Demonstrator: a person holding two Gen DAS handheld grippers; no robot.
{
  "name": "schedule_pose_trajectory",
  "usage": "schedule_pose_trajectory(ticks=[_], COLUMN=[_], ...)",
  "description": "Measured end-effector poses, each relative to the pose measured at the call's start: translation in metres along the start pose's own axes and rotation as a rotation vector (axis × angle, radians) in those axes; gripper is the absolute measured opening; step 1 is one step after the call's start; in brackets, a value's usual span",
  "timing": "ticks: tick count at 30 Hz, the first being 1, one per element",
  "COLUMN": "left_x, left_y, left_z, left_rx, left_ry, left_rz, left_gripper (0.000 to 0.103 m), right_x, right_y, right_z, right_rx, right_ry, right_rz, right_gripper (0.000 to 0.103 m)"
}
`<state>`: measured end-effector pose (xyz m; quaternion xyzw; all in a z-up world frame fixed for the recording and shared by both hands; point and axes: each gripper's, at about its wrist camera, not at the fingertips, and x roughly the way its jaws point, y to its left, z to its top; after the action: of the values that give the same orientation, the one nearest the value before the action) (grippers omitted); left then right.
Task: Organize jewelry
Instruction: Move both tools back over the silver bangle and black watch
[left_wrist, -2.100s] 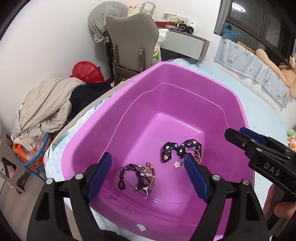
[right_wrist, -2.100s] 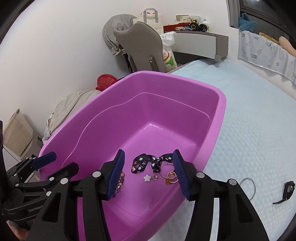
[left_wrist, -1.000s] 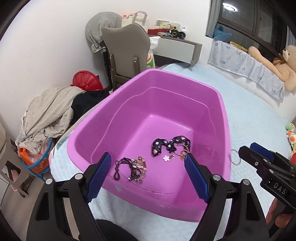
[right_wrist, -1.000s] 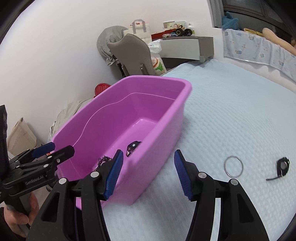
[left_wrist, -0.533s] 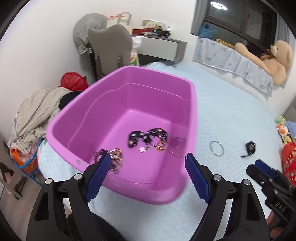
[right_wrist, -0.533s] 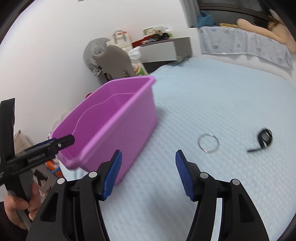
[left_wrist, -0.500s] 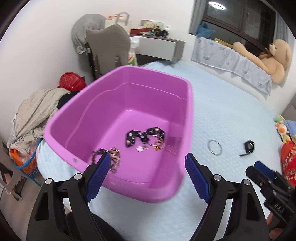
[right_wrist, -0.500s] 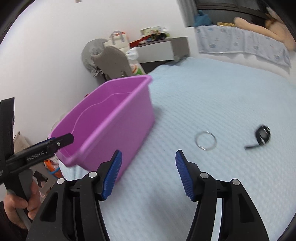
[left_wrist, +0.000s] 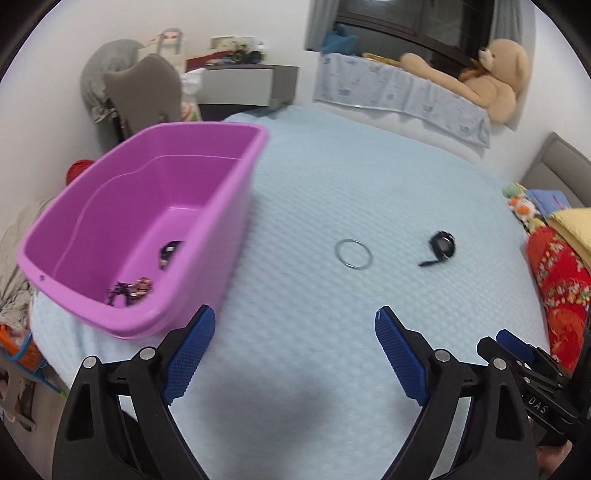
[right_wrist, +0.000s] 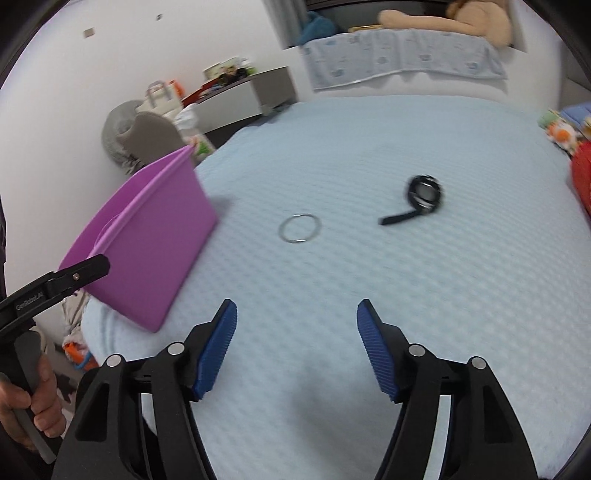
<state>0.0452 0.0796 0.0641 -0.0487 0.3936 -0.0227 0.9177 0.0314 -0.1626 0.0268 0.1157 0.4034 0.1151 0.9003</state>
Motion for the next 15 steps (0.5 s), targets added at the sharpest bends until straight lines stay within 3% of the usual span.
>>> schedule_pose_trajectory(ticks=[6, 15], left_x=[0.016, 0.082], left_y=[-0.033, -0.063], left_z=[-0.003, 0.006], left_rx=[0.066, 0.08], left_ry=[-0.001, 0.05], left_rz=[-0.027, -0.036], left_gripper=[0.095, 0.095], right_x=[-0.003, 0.028], right_y=[-0.045, -0.092], right_z=[-0.006, 0.006], right_rx=[0.079, 0.107], right_ry=[-0.015, -0.006], right_rz=[-0.051, -0.094], right_gripper=[0.071, 0.074])
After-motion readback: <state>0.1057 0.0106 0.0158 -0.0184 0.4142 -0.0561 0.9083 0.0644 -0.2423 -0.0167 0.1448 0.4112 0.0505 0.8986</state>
